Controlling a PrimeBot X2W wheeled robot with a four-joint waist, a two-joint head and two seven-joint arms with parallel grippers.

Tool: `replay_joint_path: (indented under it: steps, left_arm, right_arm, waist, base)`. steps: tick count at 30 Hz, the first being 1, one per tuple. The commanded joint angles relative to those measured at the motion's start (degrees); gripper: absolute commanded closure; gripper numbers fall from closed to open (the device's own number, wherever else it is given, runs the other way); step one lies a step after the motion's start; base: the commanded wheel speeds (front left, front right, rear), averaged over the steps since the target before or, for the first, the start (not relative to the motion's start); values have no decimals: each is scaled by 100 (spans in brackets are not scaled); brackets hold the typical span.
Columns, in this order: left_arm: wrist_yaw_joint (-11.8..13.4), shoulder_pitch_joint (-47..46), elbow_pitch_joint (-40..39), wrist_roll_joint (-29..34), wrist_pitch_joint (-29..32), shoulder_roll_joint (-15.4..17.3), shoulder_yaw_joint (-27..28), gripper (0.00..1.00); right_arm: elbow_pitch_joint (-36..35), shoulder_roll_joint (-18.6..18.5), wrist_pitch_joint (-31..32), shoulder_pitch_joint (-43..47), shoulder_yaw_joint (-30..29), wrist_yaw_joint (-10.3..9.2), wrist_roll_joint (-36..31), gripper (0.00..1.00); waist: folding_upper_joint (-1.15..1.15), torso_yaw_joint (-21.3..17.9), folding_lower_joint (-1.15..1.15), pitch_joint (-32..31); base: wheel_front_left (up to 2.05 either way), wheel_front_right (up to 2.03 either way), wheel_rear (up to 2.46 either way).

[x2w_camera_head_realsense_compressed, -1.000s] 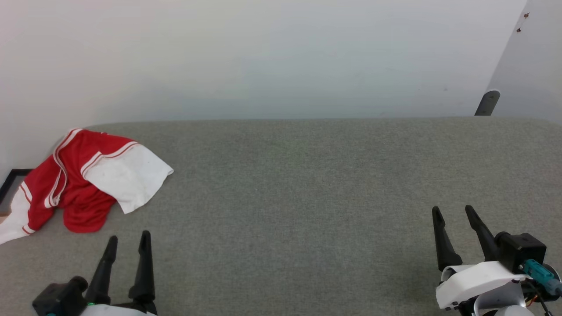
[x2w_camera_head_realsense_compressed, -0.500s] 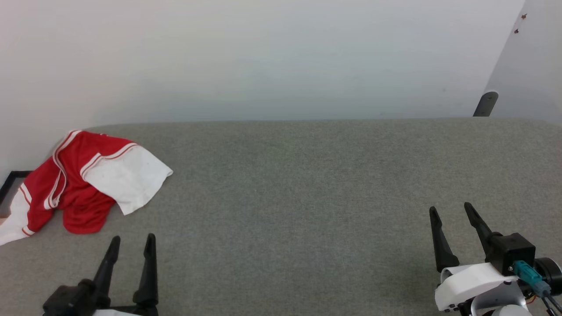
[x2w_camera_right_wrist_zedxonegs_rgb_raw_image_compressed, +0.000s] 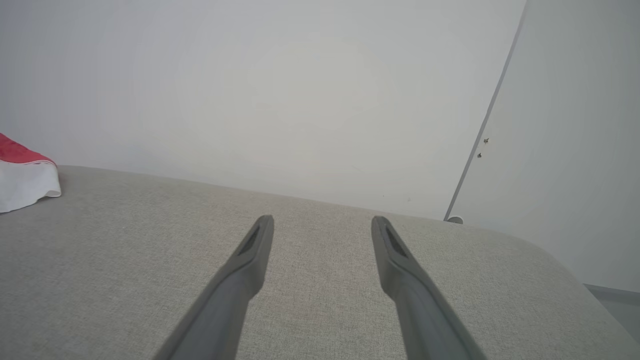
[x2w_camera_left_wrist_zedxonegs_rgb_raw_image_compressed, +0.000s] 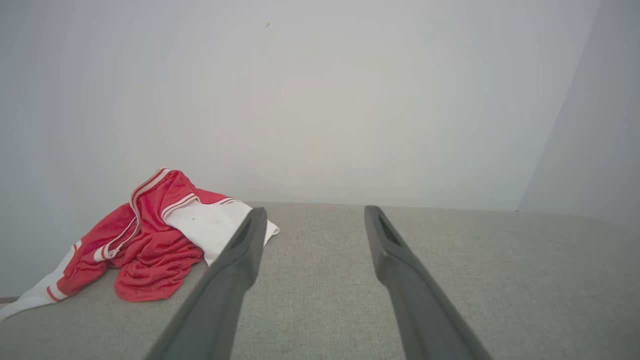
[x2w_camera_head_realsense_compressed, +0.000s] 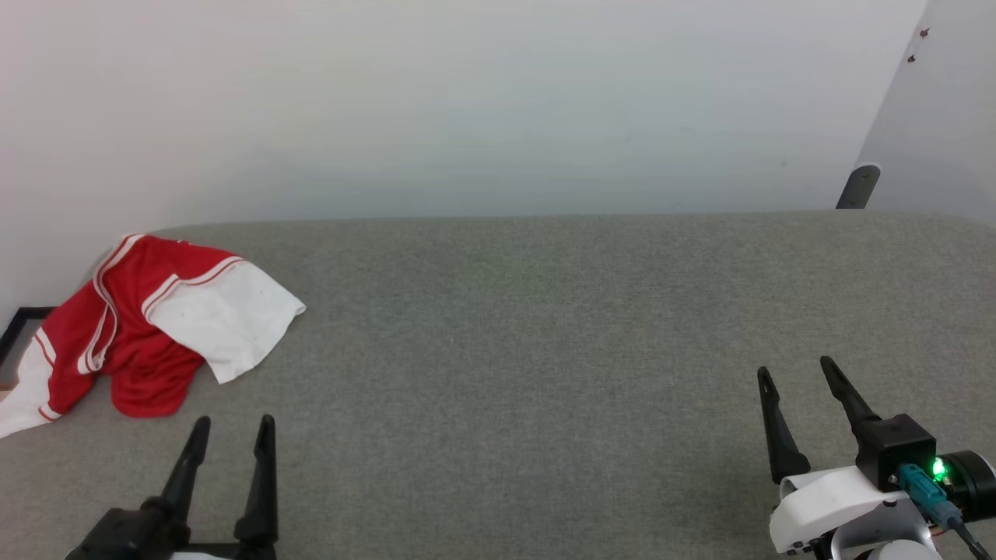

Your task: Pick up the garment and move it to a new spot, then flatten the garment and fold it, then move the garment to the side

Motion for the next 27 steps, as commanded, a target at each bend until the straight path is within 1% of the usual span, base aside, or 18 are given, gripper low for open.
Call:
replay_joint_path:
  steps: [1, 14, 18, 23, 27]
  left_arm:
    - [-28, 29, 4, 40, -4, 11, 25, 0]
    - [-53, 61, 15, 56, -4, -33, 71, 0]
    - [-58, 79, 69, -17, -1, -89, 116, 0]
    - [-23, 82, 169, -86, -1, -99, 193, 0]
    - [41, 118, 230, -80, 34, -72, 211, 0]
  right_arm:
    - [-17, -2, -35, 51, -12, 19, -15, 0]
    - [-19, -2, -48, 84, -27, 19, 12, 0]
    - [4, -1, -46, 118, -20, 19, 50, 0]
    - [54, 1, -25, 146, 85, 19, 88, 0]
    - [97, 3, -7, 147, 245, 19, 161, 0]
  waist:
    - [0, -2, 0, 0]
    - [0, 19, 0, -28]
    - [0, 99, 0, -69]
    - [0, 326, 0, -172]
    - [0, 588, 0, -283]
  base:
    - [0, 0, 0]
    - [0, 0, 0]
    - [0, 0, 0]
    - [0, 0, 0]
    - [0, 0, 0]
